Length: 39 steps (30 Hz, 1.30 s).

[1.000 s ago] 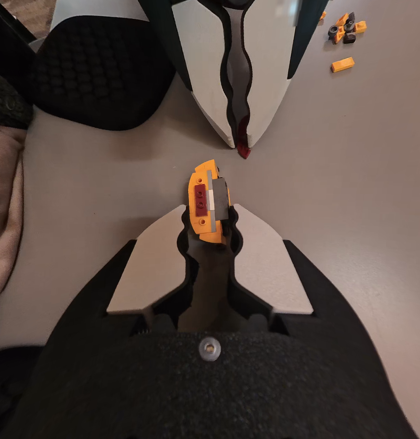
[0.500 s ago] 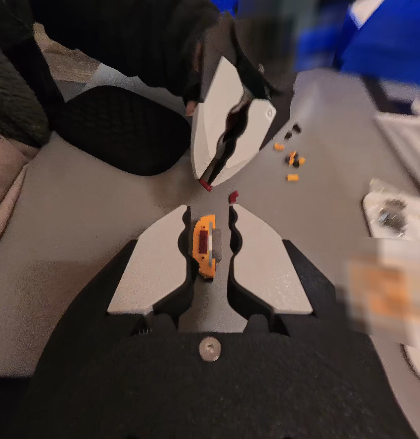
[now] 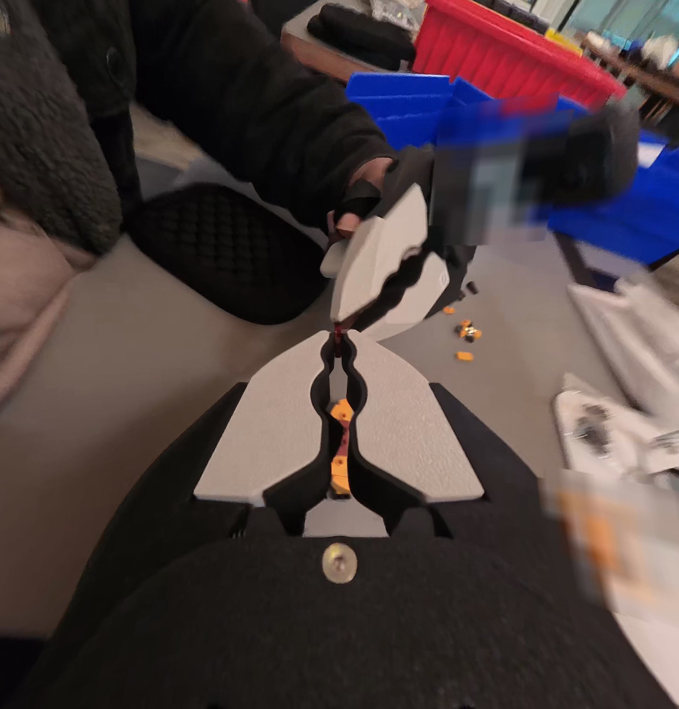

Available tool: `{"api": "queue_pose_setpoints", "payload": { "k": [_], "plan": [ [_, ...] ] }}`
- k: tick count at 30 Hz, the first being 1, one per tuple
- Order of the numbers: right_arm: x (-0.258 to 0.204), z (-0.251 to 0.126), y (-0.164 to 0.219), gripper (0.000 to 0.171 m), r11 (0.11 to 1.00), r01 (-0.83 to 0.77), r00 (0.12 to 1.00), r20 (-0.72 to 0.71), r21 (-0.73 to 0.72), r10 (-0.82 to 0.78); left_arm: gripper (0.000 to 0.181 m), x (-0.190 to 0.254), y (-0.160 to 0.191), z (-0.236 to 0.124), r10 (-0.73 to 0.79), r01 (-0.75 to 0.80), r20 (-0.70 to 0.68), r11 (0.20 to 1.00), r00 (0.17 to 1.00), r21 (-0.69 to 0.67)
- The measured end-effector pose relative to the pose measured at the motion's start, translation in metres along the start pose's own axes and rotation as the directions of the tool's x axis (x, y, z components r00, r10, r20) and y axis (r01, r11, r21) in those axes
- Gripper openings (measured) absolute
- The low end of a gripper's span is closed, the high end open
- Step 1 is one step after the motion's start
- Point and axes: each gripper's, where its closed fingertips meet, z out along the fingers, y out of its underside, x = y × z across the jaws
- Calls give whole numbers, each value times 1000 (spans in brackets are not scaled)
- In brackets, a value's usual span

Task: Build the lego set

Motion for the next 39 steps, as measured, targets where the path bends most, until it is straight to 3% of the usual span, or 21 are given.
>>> {"api": "queue_pose_setpoints", "payload": {
  "k": [1,4,7,9,10,14,25,36,39],
  "plan": [
    [3,-2,-1,3,997,-67,998,11,23,67,11,0,-3,-2,36,-37,31,999,999,16],
    [16,-9,3,3,957,-285,958,52,48,283,17,-3,-15,-9,206,-215,222,976,953,19],
    [22,-12,-2,3,885,-452,889,133,114,438,18,-15,-16,-14,463,-428,483,884,743,-189],
    [24,-13,-6,3,843,-520,850,172,137,497,18,-23,-16,-16,554,-462,575,829,603,-315],
    [24,-13,-8,3,824,-547,833,194,149,518,17,-23,-18,-14,563,-470,593,821,576,-324],
    [24,-15,-10,3,796,-583,807,226,162,546,12,-9,-25,-2,513,-494,576,845,637,-206],
    [17,-13,-8,3,842,-523,845,216,135,490,2,-5,-23,-1,302,-340,486,940,820,-11],
    [13,-6,5,3,937,-347,935,89,35,343,2,-9,-12,-6,374,-318,482,928,793,-196],
    [17,-8,-2,3,930,-358,933,86,89,351,2,-5,-20,-8,373,-341,484,927,792,-156]
  ]
}}
